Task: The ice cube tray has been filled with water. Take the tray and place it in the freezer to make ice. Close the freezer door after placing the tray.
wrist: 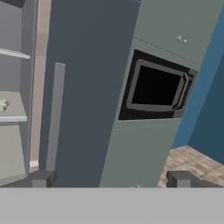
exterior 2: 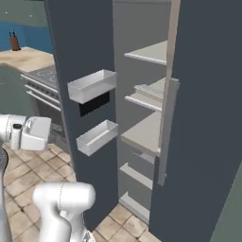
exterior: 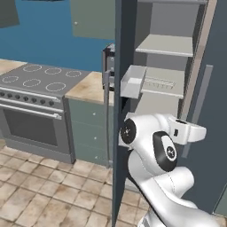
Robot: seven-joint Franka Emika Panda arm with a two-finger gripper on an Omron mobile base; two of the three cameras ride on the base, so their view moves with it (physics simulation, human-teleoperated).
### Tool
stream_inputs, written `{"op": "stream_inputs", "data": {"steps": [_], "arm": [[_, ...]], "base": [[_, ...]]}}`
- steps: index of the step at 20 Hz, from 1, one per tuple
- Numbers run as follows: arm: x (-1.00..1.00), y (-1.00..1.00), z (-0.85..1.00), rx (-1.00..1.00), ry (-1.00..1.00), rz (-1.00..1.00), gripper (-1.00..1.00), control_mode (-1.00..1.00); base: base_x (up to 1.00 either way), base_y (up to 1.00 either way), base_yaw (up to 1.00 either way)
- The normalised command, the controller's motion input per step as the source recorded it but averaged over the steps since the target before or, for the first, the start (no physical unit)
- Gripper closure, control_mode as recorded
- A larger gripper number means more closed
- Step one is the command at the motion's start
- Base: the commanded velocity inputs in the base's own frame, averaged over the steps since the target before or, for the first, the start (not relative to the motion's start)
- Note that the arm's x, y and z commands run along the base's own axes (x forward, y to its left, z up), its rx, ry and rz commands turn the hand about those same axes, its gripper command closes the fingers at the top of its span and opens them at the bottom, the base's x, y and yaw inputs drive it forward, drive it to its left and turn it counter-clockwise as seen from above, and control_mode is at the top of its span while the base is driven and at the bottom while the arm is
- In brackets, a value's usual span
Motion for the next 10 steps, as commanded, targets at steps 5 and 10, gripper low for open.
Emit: {"op": "stream_inputs", "data": {"steps": [5, 10], "arm": [[0.0, 0.0, 0.0, 0.0, 0.0, 0.0, -1.0, 1.0], [0.0, 0.0, 0.0, 0.0, 0.0, 0.0, -1.0, 1.0]], "base": [[0.02, 0.57, -0.04], [0.01, 0.56, -0.02]]}}
